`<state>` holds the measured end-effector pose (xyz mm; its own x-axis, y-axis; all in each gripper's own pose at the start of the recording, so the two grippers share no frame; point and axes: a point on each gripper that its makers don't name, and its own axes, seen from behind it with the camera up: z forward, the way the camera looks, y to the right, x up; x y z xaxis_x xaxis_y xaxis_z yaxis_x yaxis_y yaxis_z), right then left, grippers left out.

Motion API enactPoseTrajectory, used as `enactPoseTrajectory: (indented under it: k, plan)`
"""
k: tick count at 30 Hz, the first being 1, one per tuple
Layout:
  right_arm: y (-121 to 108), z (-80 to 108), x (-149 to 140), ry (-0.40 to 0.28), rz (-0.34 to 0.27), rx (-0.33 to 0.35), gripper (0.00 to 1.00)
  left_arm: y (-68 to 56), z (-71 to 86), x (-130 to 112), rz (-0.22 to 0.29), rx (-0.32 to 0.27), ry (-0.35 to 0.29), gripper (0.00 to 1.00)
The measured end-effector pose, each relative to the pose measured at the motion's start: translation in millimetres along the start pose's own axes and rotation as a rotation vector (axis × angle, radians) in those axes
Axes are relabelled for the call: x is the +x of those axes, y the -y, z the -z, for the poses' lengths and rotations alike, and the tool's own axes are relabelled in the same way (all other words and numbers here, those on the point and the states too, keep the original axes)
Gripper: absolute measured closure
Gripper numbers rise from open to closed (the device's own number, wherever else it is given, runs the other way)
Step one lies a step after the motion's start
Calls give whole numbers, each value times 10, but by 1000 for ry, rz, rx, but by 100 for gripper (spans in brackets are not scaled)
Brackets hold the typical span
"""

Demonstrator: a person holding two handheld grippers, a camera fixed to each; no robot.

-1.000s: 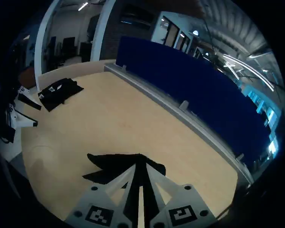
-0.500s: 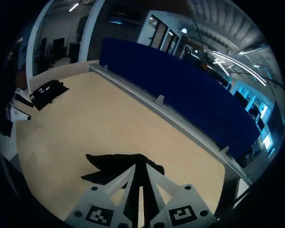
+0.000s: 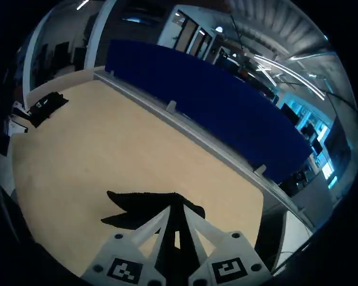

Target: Fold towel

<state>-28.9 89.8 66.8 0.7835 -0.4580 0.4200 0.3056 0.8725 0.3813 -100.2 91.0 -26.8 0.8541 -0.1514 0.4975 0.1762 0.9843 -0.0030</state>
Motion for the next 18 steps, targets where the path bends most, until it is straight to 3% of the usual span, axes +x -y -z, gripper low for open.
enactPoseTrajectory:
  k: [9, 18]
  plan:
    - [-371, 24, -344, 38, -32, -32, 96, -73, -49, 15, -13, -3, 11, 7]
    - [-514, 7, -568, 65, -56, -42, 96, -191, -81, 53, -29, -10, 16, 7]
